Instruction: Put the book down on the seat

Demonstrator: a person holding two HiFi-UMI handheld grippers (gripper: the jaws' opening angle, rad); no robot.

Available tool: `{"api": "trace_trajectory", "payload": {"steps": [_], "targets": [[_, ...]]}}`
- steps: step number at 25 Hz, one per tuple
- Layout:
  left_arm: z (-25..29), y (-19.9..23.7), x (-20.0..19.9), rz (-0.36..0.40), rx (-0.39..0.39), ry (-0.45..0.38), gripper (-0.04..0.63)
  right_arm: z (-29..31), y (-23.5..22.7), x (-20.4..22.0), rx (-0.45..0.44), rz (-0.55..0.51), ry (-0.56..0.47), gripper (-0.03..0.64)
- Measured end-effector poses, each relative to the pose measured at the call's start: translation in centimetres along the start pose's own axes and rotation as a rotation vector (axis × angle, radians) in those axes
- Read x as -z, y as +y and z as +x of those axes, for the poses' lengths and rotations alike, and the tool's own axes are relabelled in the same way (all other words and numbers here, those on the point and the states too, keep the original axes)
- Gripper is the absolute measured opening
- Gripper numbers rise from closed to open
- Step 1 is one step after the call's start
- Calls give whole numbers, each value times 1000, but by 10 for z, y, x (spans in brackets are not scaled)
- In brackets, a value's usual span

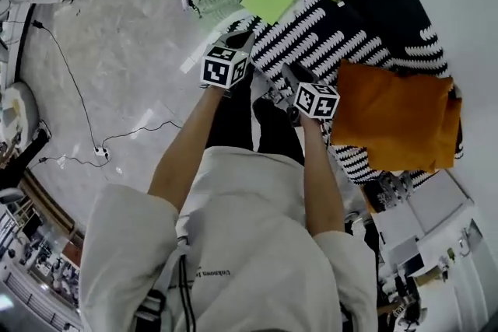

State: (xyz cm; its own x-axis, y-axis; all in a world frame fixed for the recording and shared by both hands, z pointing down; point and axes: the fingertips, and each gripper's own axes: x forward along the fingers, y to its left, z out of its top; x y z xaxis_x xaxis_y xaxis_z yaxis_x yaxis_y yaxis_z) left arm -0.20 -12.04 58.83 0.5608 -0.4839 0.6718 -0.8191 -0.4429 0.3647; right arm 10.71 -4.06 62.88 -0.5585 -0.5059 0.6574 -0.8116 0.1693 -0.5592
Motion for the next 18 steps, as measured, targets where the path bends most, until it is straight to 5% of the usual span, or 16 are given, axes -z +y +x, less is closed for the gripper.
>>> {"api": "trace_trajectory", "payload": {"steps": [4, 10, 18], "targets": [[-40, -25, -6, -32, -20, -46, 2, -29, 37, -12, -1, -14, -60, 116], [-64, -74, 7, 53, -15, -42, 2, -65, 58, -13, -17, -29, -120, 106], [-76, -64, 0, 65, -123, -57, 2, -79, 65, -25, 16, -237, -93, 44]]}}
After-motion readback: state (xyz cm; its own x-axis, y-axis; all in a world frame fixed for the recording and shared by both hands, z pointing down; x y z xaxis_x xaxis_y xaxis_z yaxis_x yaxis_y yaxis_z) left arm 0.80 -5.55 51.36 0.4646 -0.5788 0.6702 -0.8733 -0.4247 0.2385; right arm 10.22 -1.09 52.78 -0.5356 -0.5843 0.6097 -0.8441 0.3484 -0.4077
